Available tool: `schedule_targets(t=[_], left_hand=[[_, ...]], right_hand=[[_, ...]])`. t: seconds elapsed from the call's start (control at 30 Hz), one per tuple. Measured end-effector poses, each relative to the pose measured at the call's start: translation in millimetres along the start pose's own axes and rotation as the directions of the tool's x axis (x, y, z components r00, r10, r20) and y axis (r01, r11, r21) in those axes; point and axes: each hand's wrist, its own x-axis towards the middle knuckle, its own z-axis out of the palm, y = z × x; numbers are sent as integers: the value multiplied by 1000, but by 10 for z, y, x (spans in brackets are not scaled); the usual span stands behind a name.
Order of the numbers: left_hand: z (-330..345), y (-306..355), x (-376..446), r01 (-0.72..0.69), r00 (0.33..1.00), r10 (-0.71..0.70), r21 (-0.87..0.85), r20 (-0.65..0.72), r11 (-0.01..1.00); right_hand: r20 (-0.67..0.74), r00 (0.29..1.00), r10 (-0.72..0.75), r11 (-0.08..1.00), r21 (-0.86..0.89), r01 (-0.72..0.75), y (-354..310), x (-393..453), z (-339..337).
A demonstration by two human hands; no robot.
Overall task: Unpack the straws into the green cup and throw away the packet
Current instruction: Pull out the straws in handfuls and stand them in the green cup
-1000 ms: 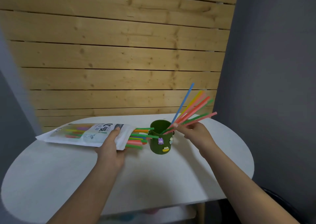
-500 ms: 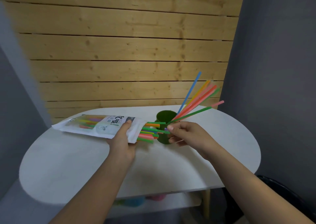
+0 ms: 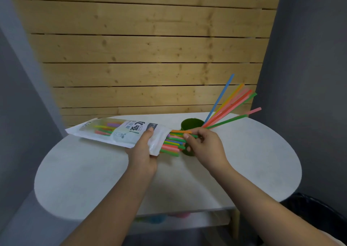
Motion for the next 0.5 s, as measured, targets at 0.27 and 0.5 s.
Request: schedule_targets(t=[0.27,0.5], left_hand=[[-74,211,53,-80,995,76,-65,-69,995],[-30,201,-43,-43,997,38,-78,-62,996]], right_hand=[[33,996,82,920,383,-89,-38,2,-96],[177,975,132,791,574,-212,-2,-87,172]])
